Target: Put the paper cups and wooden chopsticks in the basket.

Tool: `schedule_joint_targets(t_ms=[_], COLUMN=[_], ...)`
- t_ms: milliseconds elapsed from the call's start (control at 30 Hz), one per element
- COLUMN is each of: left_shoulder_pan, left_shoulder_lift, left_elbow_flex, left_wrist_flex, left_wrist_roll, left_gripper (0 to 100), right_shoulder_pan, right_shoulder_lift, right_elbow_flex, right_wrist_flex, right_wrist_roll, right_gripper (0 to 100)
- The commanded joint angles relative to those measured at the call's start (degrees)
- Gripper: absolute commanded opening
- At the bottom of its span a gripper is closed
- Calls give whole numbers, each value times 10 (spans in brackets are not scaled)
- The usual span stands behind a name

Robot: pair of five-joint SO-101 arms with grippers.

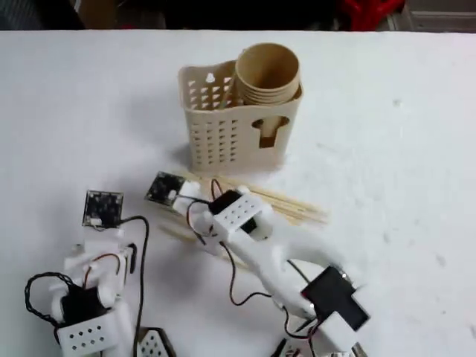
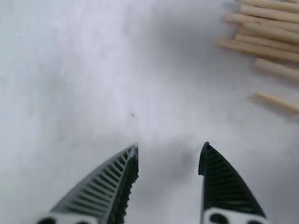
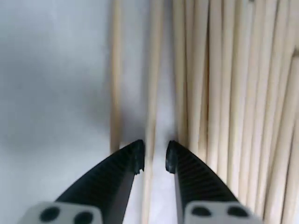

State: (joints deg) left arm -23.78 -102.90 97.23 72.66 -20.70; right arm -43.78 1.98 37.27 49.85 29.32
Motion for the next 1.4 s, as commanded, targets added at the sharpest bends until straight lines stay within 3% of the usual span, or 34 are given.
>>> schedule_joint_targets(t_ms=[0,200,633,1367], left_shoulder_pan=[-3,-3,-3,-3], left_shoulder_lift=[-2,-2,-2,-2], left_elbow_flex=[-2,-2,-2,-2], left_wrist_flex=[1,1,1,1], left_wrist_roll=[-3,-3,-3,-3], left_gripper=[219,219,219,219], right_shoulder_pan=[11,12,9,12], right_shoulder_lift=[17,28,15,-417], right_elbow_flex=[-13,-22,-19,120], right_wrist_flex=[-7,-3,10,41], right_wrist_roll=[7,4,2,-47], right_gripper=[88,9,16,15])
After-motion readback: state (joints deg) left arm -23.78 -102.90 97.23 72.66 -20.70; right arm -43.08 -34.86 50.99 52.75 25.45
